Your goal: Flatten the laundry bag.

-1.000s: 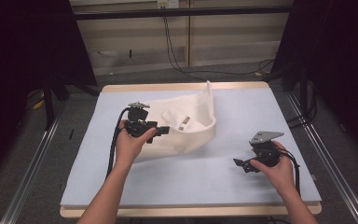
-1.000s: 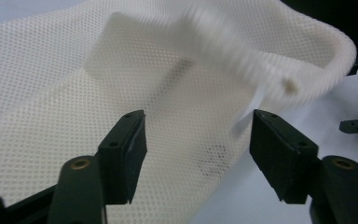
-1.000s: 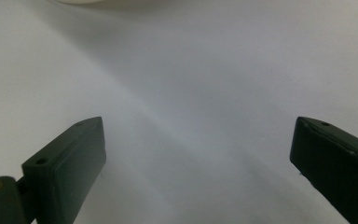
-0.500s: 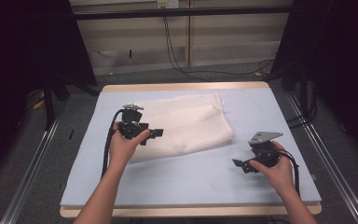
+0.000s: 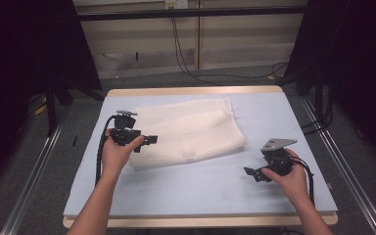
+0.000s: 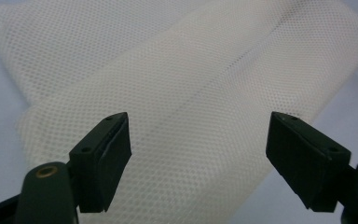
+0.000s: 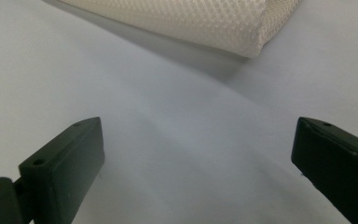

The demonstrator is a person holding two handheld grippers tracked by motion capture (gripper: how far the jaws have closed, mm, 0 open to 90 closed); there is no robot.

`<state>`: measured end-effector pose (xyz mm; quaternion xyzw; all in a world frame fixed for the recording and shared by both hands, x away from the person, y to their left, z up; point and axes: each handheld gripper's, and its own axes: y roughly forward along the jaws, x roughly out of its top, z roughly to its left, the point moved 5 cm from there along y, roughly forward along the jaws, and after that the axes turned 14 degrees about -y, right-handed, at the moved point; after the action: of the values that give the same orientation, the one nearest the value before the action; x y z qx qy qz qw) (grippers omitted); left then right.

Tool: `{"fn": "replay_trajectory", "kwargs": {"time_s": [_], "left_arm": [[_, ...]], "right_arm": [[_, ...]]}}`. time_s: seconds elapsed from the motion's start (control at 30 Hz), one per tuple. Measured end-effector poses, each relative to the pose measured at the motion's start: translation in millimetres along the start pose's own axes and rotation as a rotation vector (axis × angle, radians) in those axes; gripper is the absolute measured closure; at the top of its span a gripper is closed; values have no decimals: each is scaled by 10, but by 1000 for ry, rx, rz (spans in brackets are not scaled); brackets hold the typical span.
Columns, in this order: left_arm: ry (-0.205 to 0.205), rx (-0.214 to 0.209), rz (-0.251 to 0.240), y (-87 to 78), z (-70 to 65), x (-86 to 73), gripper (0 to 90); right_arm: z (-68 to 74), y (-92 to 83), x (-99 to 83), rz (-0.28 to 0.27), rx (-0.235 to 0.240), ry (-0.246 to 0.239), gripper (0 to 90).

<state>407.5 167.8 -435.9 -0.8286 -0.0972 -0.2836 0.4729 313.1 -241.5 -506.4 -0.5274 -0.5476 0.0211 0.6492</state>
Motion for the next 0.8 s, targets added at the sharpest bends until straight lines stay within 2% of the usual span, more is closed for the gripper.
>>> {"fn": "replay_trajectory", "kwargs": {"time_s": [0.07, 0.1, 0.13, 0.17, 0.27, 0.4, 0.47, 0.5, 0.63, 0.67, 0.7, 0.73, 0.8], "left_arm": [[6, 7, 1, -15, 37, 1, 219], [-5, 18, -9, -44, 104, 1, 218], [-5, 18, -9, -44, 104, 1, 218], [-15, 28, -16, -71, 182, -2, 218], [-42, 50, -15, -65, 300, -25, 218], [-82, 65, -33, -48, 415, -30, 219], [-80, 72, -28, -47, 451, -33, 222], [-96, 86, -22, -25, 513, -37, 222], [-108, 74, -23, 5, 586, -32, 246], [-128, 72, -31, 25, 595, -31, 257], [-110, 95, -15, 29, 631, -33, 259], [-114, 121, -25, 58, 639, -35, 268], [-102, 134, -15, 81, 669, -31, 314]], "right_arm": [[2, 7, 3, 1, 0, -1, 20], [2, 12, 6, -1, 0, -5, 20], [2, 12, 6, -1, 0, -5, 20], [8, 6, 13, 0, 1, 2, 20], [15, 6, 15, -1, 2, 6, 20], [18, 21, 20, -3, -1, -4, 20], [17, 24, 21, -2, -2, -8, 20], [18, 29, 26, -6, -2, -10, 20], [24, 22, 30, -2, -2, -2, 20], [29, 22, 29, 3, 0, 3, 19], [31, 27, 29, 3, -3, 3, 18], [33, 29, 31, 1, -3, 0, 18], [36, 29, 34, 0, -2, -3, 18]]}}
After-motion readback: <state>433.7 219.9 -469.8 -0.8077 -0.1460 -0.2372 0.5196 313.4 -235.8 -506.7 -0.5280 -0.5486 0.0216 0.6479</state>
